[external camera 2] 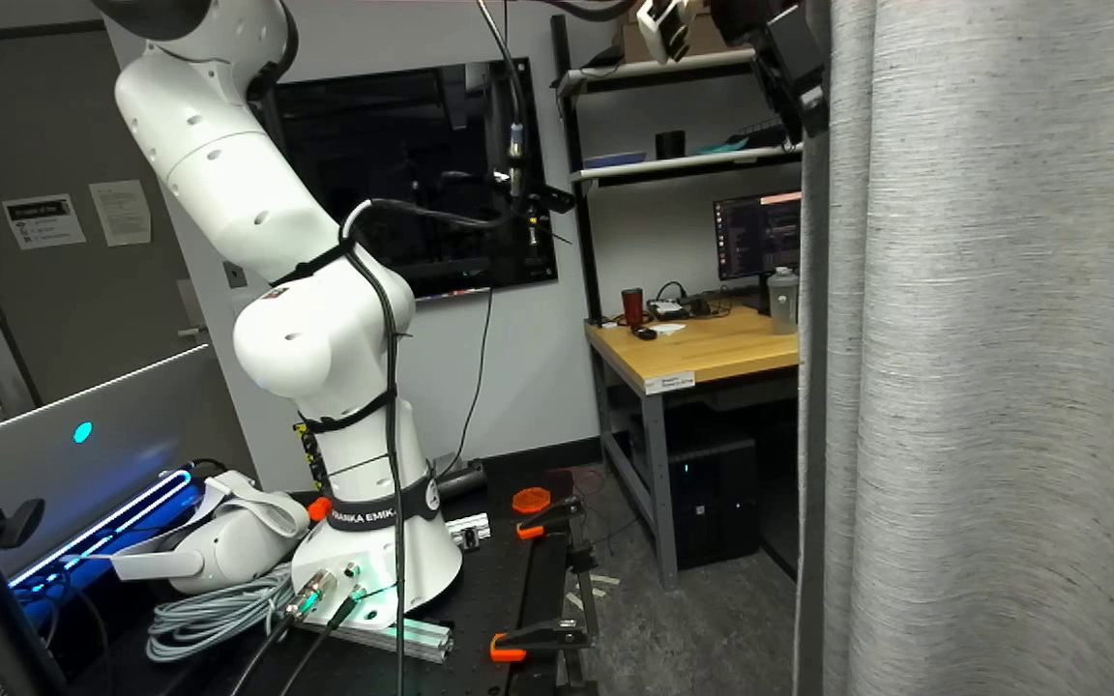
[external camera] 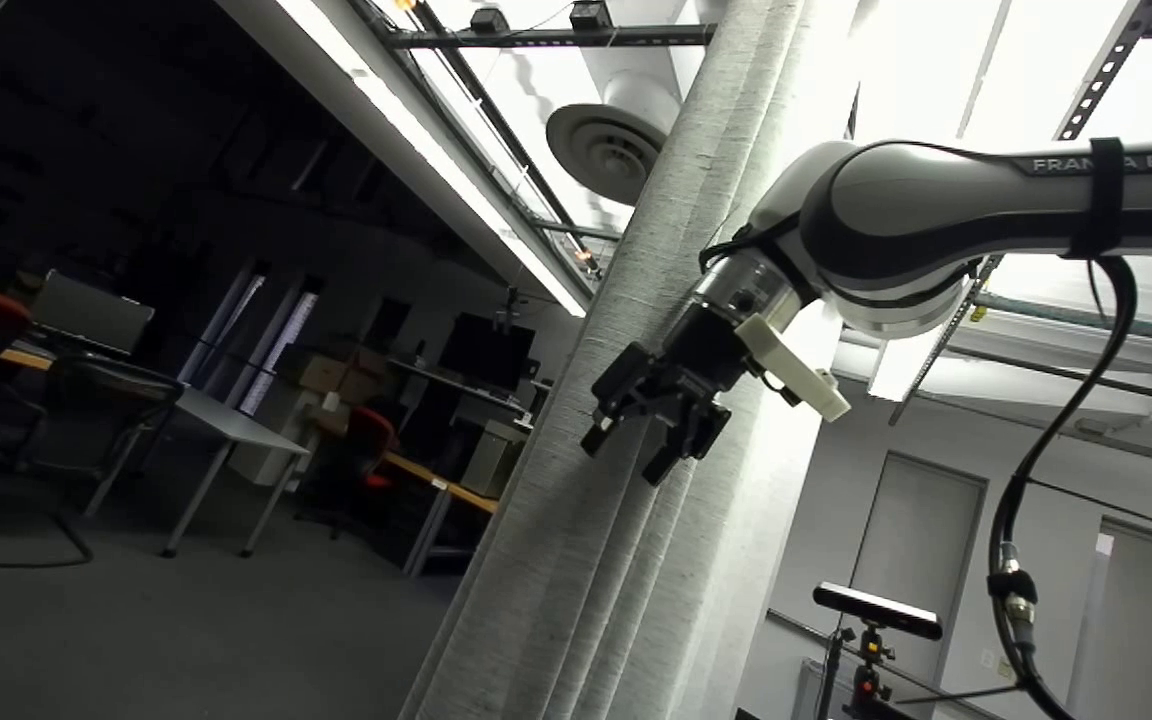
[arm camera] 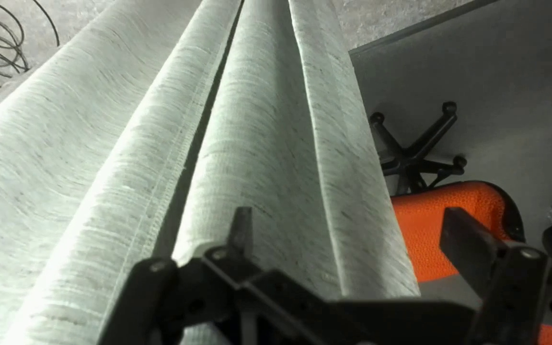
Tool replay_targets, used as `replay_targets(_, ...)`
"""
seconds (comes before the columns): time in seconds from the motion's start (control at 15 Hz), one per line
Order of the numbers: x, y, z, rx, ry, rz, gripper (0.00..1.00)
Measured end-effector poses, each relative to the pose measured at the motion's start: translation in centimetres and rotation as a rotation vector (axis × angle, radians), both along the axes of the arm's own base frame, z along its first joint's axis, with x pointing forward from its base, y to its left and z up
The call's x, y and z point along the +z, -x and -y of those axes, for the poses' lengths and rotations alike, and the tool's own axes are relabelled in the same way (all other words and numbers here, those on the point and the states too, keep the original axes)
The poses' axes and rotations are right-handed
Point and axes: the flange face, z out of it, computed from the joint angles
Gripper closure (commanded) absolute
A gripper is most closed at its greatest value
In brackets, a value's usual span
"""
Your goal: Move the curtain to the left
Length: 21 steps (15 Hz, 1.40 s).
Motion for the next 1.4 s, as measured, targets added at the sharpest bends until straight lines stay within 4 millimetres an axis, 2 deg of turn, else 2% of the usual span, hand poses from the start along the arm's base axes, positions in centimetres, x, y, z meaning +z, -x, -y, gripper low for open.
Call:
replay_targets(0.27, -1.7, 0.4, 1.2, -0.035, 0.000, -0.071, 0.00)
replay_targets(0.6, -2.4, 0.6, 2.3, -0.083, 0.003, -0.084, 0.00)
replay_targets(0.93, -0.7, 0.6, 2.8, -0.095, 0.042, 0.012, 0.00)
replay_targets(1.4, 2.5, -0.2, 1.2, 0.000, 0.047, 0.225, 0.00)
